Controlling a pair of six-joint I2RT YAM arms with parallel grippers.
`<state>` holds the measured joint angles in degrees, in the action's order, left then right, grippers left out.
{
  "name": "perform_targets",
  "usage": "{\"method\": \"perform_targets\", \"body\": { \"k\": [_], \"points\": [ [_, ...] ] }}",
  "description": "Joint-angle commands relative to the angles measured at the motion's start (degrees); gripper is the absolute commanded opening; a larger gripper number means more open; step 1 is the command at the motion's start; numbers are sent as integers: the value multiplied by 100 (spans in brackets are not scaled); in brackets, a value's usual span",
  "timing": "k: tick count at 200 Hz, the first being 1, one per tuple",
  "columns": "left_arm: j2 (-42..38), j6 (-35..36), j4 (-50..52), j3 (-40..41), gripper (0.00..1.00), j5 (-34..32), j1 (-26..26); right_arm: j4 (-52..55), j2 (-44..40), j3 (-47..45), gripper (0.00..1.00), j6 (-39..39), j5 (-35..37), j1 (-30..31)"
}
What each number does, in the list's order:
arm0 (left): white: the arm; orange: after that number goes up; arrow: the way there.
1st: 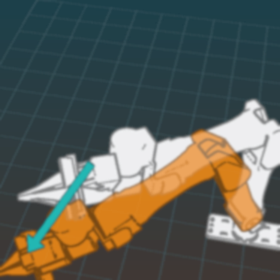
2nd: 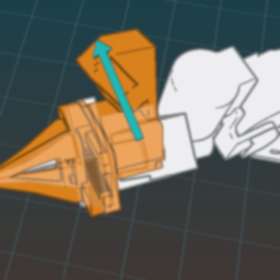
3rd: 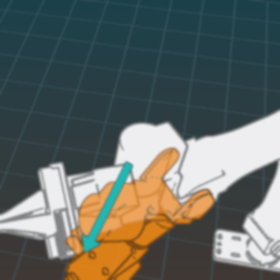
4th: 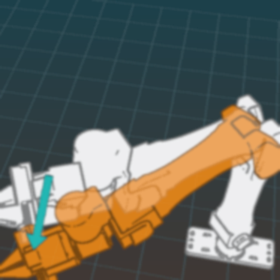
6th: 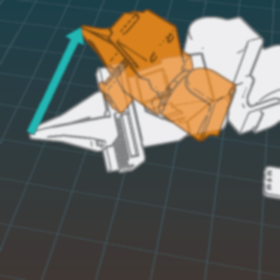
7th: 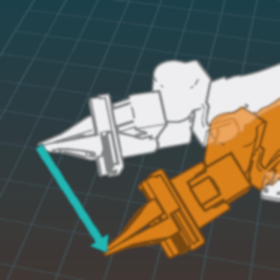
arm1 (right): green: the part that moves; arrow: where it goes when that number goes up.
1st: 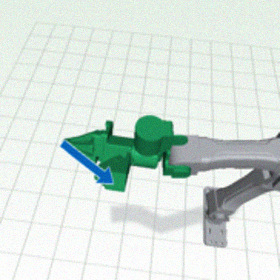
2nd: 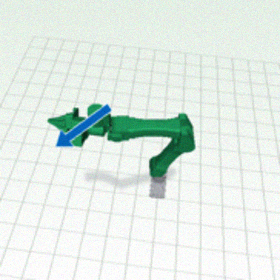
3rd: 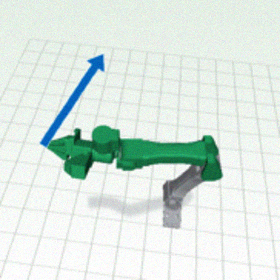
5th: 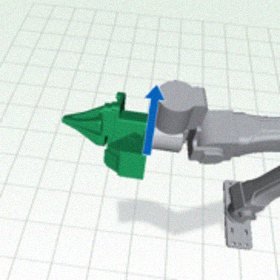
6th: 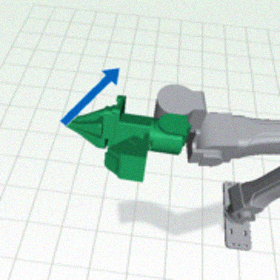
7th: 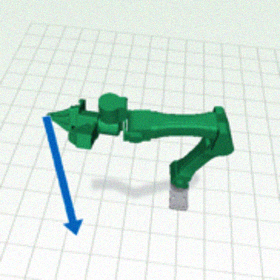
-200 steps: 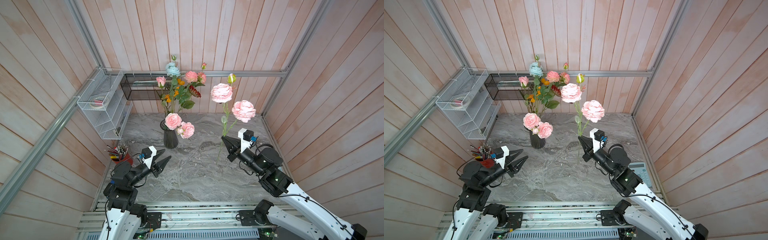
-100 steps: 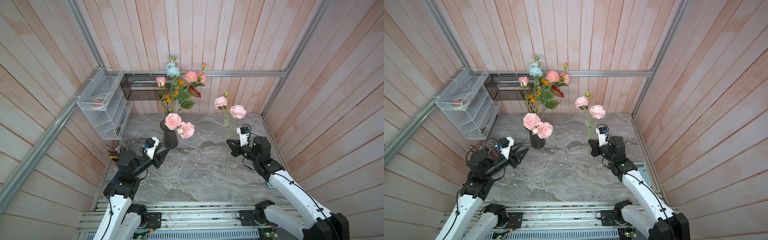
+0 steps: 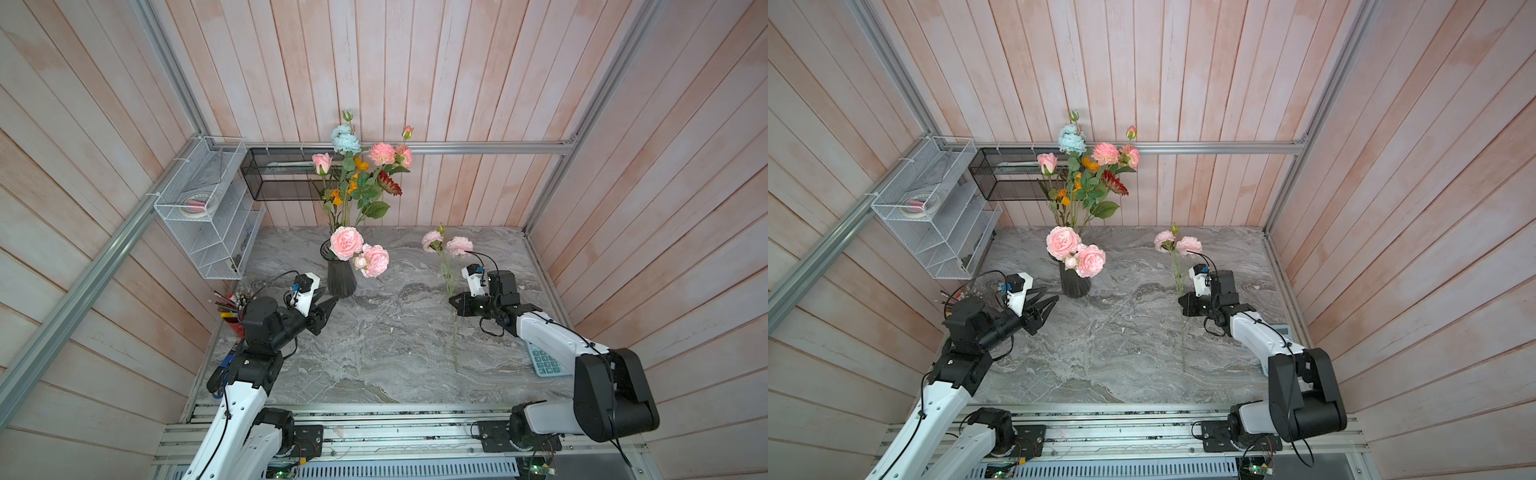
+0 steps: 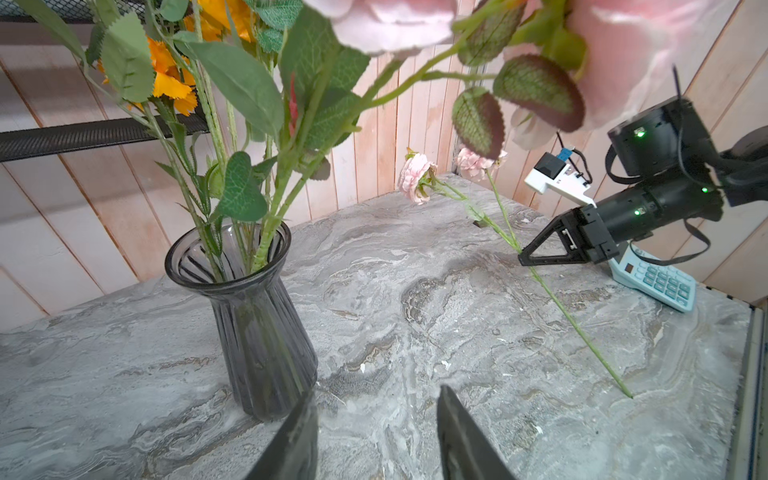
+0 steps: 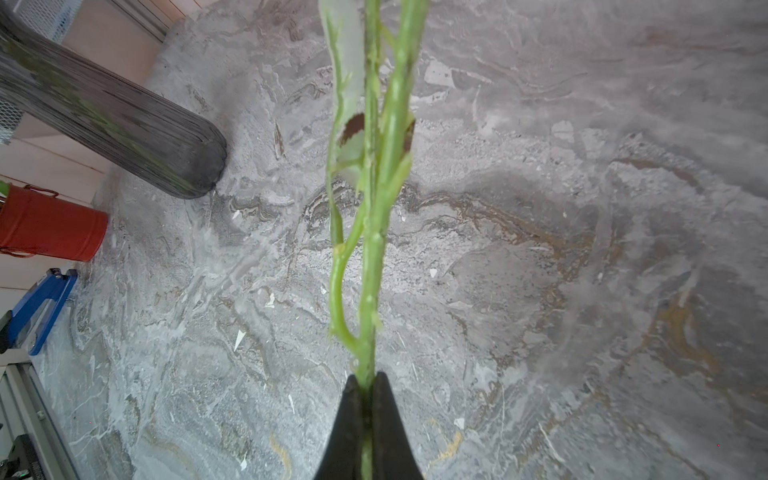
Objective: Pick out pink flowers from the vase
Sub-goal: Place the flower at the center of the board.
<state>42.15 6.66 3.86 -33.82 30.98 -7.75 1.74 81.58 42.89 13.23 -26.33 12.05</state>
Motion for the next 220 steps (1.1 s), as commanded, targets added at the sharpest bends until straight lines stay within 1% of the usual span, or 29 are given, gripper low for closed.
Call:
{"method": "perform_targets", "body": {
  "k": [1,38,110,171,201,220],
  "points": [
    [-68,66,-16,71,48,-101,-5,-84,351,310,0,-160,-217,-27],
    [-23,99,-28,82,48,-62,27,-108,813,367,0,-259,-235,-54],
    [30,117,-49,88,48,-9,72,-223,1273,412,0,-286,-277,-109],
    [-17,33,-122,115,48,40,89,-363,1438,345,0,-317,-248,-144],
    [-48,24,-147,122,48,44,89,-369,1479,288,0,-354,-119,-159],
    [-64,12,-157,134,48,48,88,-519,1467,209,0,-226,-26,-197]
  ]
}}
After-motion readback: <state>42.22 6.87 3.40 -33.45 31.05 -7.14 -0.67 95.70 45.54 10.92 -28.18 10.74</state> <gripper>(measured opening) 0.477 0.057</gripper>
